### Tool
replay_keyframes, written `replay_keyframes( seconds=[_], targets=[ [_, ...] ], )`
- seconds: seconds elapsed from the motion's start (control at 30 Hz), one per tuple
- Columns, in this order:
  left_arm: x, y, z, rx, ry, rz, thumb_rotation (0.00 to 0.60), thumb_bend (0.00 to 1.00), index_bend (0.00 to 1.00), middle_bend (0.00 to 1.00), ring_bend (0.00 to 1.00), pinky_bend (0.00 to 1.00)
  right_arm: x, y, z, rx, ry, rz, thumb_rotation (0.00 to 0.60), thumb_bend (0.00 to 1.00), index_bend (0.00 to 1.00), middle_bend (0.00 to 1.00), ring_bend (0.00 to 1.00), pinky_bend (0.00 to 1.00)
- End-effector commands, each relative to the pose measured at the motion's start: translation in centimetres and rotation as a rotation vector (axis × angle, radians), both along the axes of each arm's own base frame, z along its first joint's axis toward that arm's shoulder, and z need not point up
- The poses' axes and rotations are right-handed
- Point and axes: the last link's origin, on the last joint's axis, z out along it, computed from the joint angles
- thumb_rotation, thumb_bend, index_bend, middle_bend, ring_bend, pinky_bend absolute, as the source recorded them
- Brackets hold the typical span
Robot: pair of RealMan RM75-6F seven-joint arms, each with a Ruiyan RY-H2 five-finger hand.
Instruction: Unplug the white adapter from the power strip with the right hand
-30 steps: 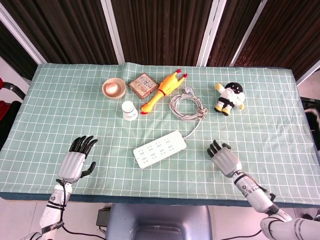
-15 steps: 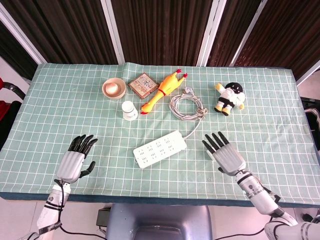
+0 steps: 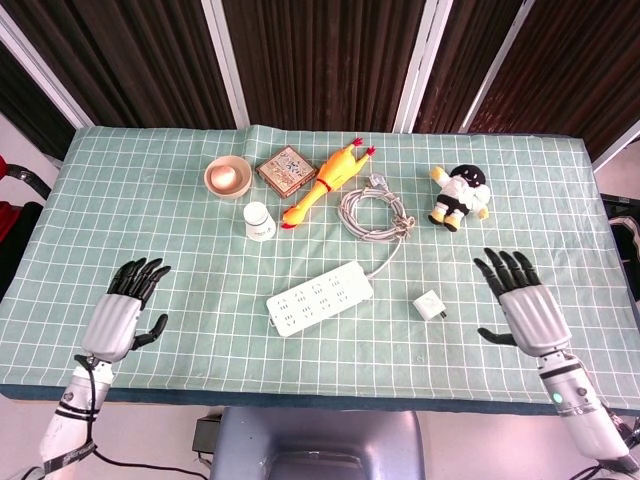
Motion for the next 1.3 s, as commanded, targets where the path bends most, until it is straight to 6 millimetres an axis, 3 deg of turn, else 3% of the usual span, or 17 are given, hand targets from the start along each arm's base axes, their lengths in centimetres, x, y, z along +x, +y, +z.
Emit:
replay_keyframes(
  seconds=[0.03, 0.17, 0.27, 0.33, 0.53, 1.3],
  targets=[
    [-0.6, -0.4, 0.6, -0.011, 0.013, 0.015, 0.600, 0.37, 0.13, 0.08, 0.00, 0.09, -1.2, 1.0, 1.2, -0.034, -0.023, -0.072, 0.600, 0.22, 0.00, 0.04, 0.00, 0.10],
    [-1.7, -0.6, 1.5, 0.007, 0.067, 0.037, 0.600, 0.37, 0.13, 0.08, 0.00, 0.09, -2.5, 1.4, 1.9, -0.055, -0.032, -0.127, 0.600, 0.22, 0.00, 0.04, 0.00, 0.10],
    [-3.2, -0.3, 3.5, 0.084, 0.198, 0.052, 0.600, 0.37, 0.12, 0.07, 0.00, 0.09, -3.2, 1.2, 2.2, -0.064, -0.031, -0.140, 0.600, 0.22, 0.00, 0.04, 0.00, 0.10],
    [-3.5, -0.6, 4.0, 0.101, 0.164, 0.088, 0.600, 0.38, 0.12, 0.07, 0.00, 0.09, -3.4, 1.1, 2.2, -0.075, -0.041, -0.140, 0.600, 0.22, 0.00, 0.04, 0.00, 0.10],
    [-4.0, -1.6, 3.6, 0.019, 0.182, 0.084, 0.600, 0.38, 0.12, 0.06, 0.00, 0.09, -3.2, 0.7, 1.8, -0.080, -0.043, -0.128, 0.600, 0.22, 0.00, 0.04, 0.00, 0.10],
    [-3.9, -1.6, 2.5, -0.022, 0.138, 0.110, 0.600, 0.38, 0.12, 0.06, 0.00, 0.09, -3.3, 1.8, 2.1, -0.110, -0.038, -0.115, 0.600, 0.22, 0.00, 0.04, 0.00, 0.10]
  ],
)
